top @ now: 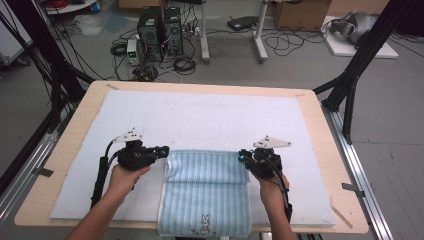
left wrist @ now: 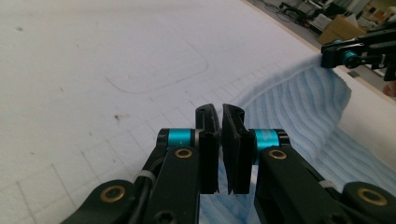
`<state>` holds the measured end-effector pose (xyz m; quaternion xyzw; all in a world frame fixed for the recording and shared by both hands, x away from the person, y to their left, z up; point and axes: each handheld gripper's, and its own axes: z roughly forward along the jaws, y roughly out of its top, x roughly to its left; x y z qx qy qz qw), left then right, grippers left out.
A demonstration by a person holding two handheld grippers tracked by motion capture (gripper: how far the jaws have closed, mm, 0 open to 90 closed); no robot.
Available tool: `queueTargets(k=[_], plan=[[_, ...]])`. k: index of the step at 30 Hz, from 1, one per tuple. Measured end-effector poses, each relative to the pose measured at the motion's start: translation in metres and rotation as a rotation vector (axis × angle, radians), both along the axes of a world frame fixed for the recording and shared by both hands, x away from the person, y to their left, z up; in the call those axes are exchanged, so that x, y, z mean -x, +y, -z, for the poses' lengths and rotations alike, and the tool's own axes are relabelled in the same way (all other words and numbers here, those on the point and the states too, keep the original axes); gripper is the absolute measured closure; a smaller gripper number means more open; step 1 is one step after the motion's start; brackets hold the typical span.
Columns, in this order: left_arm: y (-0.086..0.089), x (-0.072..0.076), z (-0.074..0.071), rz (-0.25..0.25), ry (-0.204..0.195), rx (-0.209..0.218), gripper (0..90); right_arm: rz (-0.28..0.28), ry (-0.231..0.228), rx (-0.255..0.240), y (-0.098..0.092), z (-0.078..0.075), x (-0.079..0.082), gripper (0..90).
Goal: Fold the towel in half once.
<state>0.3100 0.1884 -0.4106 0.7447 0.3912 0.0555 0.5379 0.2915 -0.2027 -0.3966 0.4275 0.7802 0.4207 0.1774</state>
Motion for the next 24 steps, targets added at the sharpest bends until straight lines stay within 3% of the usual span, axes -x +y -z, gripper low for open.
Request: queueTargets(k=[13,24], plan=[[0.001,0.037,0.009,0.079,0.024,0.006,84.6,-0.016,0.042,-0.044,-0.008,0.019,0.042,82.8],[0.001,0.05,0.021,0.124,0.033,-0.042,84.2,-0.029,0.064,-0.015,-0.011,0.028,0.065,81.8]])
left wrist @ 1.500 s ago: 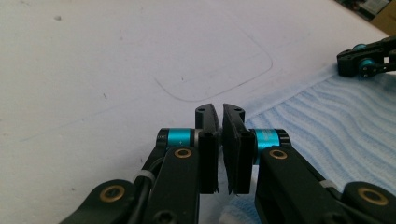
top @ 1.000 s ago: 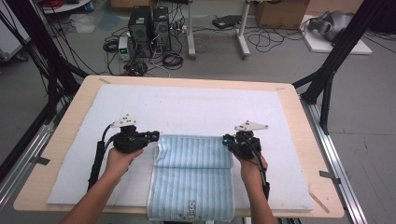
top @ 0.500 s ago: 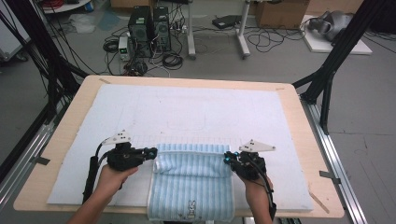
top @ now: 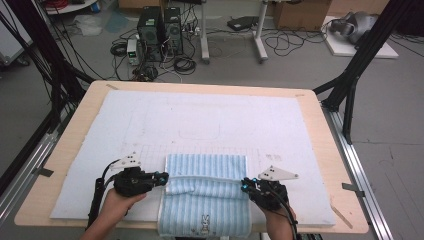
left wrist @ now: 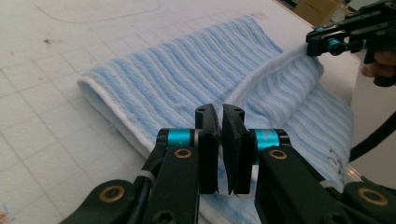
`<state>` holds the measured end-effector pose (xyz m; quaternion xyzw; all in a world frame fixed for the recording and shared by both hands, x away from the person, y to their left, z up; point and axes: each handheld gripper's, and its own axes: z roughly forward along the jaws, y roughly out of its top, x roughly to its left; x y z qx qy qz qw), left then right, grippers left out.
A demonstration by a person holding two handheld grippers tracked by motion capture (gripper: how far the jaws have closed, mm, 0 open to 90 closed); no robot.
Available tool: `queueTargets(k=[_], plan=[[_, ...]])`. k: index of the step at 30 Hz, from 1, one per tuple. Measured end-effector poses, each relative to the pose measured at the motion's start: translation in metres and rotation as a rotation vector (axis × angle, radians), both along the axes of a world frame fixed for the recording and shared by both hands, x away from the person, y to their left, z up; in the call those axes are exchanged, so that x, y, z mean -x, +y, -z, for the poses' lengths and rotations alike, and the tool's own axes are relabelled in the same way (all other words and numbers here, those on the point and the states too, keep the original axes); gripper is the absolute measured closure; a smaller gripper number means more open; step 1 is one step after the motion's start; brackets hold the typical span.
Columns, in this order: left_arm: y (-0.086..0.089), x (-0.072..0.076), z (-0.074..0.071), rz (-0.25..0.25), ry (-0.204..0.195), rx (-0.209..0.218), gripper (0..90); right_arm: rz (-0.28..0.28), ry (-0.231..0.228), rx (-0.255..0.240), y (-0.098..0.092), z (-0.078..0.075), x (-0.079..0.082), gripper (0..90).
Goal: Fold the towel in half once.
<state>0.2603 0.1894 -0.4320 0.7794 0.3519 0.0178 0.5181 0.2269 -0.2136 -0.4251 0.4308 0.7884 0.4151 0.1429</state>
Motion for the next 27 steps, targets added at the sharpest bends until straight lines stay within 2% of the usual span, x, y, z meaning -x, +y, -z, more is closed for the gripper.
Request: queueTargets(k=[4,6,8,9,12,14,15,20,22,24,25,27], plan=[[-0.002,0.004,0.004,0.029,0.021,-0.008,83.5,-0.005,0.016,0.023,0.0,0.005,0.007,81.7],[-0.003,0.004,0.005,0.033,0.021,-0.006,78.7,-0.007,0.027,0.023,-0.001,0.007,0.009,78.9],[-0.003,0.001,0.004,-0.01,0.015,0.003,60.3,0.004,0.02,0.018,-0.002,0.006,0.009,70.6],[-0.002,-0.001,0.003,-0.033,0.002,0.004,54.2,0.012,0.01,0.006,-0.002,0.004,0.008,67.3],[0.002,-0.009,-0.001,-0.093,0.001,0.034,44.1,0.028,-0.025,-0.018,-0.003,-0.004,0.003,61.2],[0.005,-0.016,-0.004,-0.116,0.007,0.093,41.8,0.043,-0.04,-0.013,-0.003,-0.008,-0.004,56.7],[0.006,-0.019,-0.006,-0.137,0.001,0.096,40.7,0.055,-0.042,-0.01,-0.003,-0.01,-0.008,54.4],[0.009,-0.041,-0.006,-0.197,-0.002,0.072,37.1,0.115,-0.082,0.011,-0.004,-0.011,-0.027,52.4],[0.009,-0.049,-0.002,-0.217,0.013,0.055,37.1,0.126,-0.069,0.017,-0.004,-0.01,-0.037,50.7],[0.009,-0.058,0.003,-0.233,0.035,0.019,37.0,0.13,-0.049,0.027,-0.003,-0.007,-0.047,49.8],[0.007,-0.062,0.005,-0.233,0.044,-0.009,36.7,0.134,-0.041,0.037,-0.002,-0.005,-0.051,49.1],[0.002,-0.067,0.006,-0.224,0.051,-0.028,36.3,0.134,-0.019,0.045,-0.001,-0.002,-0.059,47.9]])
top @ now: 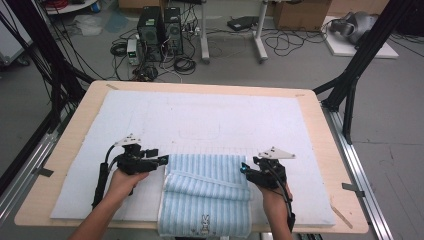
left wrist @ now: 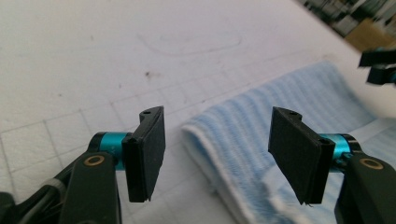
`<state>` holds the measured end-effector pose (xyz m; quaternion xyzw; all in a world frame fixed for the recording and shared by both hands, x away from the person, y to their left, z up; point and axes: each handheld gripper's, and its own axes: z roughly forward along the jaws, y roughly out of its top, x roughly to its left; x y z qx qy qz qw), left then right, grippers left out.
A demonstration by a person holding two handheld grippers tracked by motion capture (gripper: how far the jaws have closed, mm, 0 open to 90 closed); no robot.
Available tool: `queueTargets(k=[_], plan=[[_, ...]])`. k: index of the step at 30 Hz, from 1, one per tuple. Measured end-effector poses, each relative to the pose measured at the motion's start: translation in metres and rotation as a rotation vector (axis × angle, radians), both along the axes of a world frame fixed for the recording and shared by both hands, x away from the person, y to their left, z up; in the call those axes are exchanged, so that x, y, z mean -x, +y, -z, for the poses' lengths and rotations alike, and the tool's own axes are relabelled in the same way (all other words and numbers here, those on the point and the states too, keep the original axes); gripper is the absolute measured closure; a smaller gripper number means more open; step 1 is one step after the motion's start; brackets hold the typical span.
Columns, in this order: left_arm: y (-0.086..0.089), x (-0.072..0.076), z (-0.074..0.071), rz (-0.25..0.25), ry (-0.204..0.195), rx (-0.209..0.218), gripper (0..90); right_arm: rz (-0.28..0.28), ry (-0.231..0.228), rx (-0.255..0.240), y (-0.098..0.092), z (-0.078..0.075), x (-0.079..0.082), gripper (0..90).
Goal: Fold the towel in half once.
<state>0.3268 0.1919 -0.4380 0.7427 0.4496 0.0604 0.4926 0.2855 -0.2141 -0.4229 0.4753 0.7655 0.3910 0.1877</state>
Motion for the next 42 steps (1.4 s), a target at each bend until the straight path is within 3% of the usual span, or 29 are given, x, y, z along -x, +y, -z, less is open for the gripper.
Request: queueTargets(k=[4,8,10,11,13,17,19,21,22,27,32,39,42], plan=[[-0.012,-0.006,0.002,0.011,-0.002,-0.043,37.1,-0.003,0.02,0.026,0.005,0.005,-0.01,46.5],[-0.016,-0.01,0.01,0.007,0.05,-0.086,40.1,-0.003,0.048,0.024,0.008,0.011,-0.017,43.8],[-0.017,-0.008,0.011,0.016,0.034,-0.103,45.4,-0.005,0.057,0.031,0.01,0.014,-0.019,42.8],[-0.018,-0.008,0.011,0.025,0.031,-0.106,52.4,-0.006,0.063,0.044,0.011,0.016,-0.021,42.3],[-0.02,-0.005,0.012,0.02,-0.006,-0.146,60.9,-0.003,0.085,0.06,0.013,0.02,-0.023,42.9],[-0.019,-0.002,0.015,0.012,-0.019,-0.142,77.5,-0.013,0.062,0.094,0.017,0.022,-0.019,49.4],[-0.021,-0.001,0.015,0.025,-0.033,-0.154,83.5,-0.034,0.065,0.092,0.019,0.021,-0.018,60.5],[-0.022,0.0,0.015,0.026,-0.04,-0.157,84.8,-0.081,0.081,0.062,0.02,0.02,-0.018,78.9],[-0.021,-0.001,0.014,0.03,-0.036,-0.158,85.4,-0.094,0.078,0.068,0.021,0.02,-0.018,81.6],[-0.019,-0.006,0.011,0.025,-0.029,-0.14,86.7,-0.09,0.071,0.052,0.02,0.02,-0.02,83.3],[-0.017,-0.018,0.001,-0.009,-0.047,-0.098,86.7,-0.072,0.046,0.054,0.02,0.015,-0.028,83.3],[-0.015,-0.042,-0.012,-0.041,-0.062,-0.063,86.7,-0.048,-0.011,0.082,0.024,0.001,-0.048,82.9],[-0.014,-0.052,-0.015,-0.053,-0.053,-0.07,86.7,-0.047,-0.019,0.082,0.025,-0.003,-0.06,82.9]])
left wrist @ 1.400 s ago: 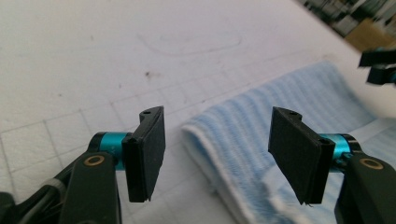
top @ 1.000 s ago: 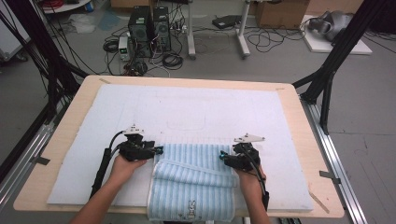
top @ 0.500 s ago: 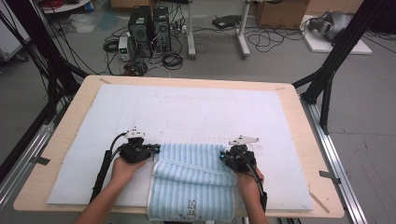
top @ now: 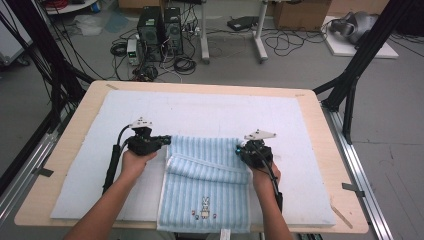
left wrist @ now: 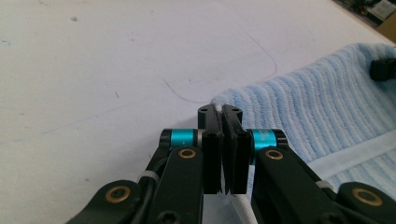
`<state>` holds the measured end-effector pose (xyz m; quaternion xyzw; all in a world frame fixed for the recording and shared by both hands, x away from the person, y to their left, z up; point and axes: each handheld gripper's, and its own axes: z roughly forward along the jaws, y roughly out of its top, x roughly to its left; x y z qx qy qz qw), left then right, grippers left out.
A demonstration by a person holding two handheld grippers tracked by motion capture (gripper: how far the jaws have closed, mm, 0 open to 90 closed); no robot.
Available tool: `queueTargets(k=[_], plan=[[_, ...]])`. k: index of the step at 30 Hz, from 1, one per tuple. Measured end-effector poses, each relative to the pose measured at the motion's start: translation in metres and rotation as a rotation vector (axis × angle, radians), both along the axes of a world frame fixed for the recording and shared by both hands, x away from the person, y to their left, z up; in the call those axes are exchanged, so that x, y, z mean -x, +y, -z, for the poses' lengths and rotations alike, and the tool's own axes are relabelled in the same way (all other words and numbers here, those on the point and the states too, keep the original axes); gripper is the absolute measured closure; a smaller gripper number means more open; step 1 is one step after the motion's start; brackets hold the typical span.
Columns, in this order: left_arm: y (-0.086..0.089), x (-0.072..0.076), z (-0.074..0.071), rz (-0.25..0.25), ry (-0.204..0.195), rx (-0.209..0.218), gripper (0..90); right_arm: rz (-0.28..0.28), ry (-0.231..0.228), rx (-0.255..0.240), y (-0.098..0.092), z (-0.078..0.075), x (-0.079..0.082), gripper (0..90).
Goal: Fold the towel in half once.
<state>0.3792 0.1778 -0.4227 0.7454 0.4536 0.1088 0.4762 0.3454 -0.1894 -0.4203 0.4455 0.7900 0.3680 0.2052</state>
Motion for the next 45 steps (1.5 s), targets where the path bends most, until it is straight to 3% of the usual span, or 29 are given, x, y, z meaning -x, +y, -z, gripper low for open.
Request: queueTargets(k=[3,8,11,14,20,23,24,27,29,36,40,43,45], plan=[[0.002,-0.008,-0.001,-0.02,-0.014,0.025,86.8,0.011,-0.006,-0.005,0.001,-0.005,-0.012,82.6],[0.005,-0.022,-0.005,-0.018,-0.033,0.003,86.7,0.021,-0.003,-0.007,0.004,-0.01,-0.031,81.8],[0.008,-0.026,-0.005,-0.03,-0.061,0.026,86.7,0.032,-0.015,-0.017,0.005,-0.01,-0.039,81.7],[0.009,-0.03,0.001,-0.03,-0.044,0.01,86.7,0.037,-0.013,-0.012,0.007,-0.008,-0.045,81.6],[0.007,-0.031,0.006,-0.021,-0.054,0.003,86.2,0.058,0.003,0.007,0.011,-0.002,-0.054,80.4],[0.007,-0.032,0.008,-0.026,-0.041,-0.002,84.4,0.084,0.016,0.0,0.009,0.001,-0.056,70.4],[0.008,-0.033,0.009,-0.033,-0.031,0.0,79.7,0.096,0.019,-0.009,0.008,0.001,-0.056,66.4],[0.01,-0.034,0.011,-0.065,0.019,0.03,52.9,0.111,0.013,-0.019,0.003,-0.001,-0.055,57.5],[0.009,-0.033,0.009,-0.063,0.025,0.019,45.6,0.117,0.01,-0.039,0.001,-0.002,-0.054,48.7],[0.004,-0.017,0.0,0.015,-0.003,0.044,41.8,0.085,-0.005,-0.071,-0.004,-0.011,-0.043,33.7],[0.0,-0.006,0.001,0.063,-0.001,0.046,44.3,0.061,-0.009,-0.083,-0.009,-0.014,-0.033,37.1],[-0.003,-0.002,0.005,0.097,0.015,0.002,45.4,0.028,0.008,-0.093,-0.013,-0.013,-0.025,41.2],[-0.004,0.001,0.009,0.094,0.009,0.02,47.7,0.012,0.023,-0.094,-0.016,-0.012,-0.019,43.9]])
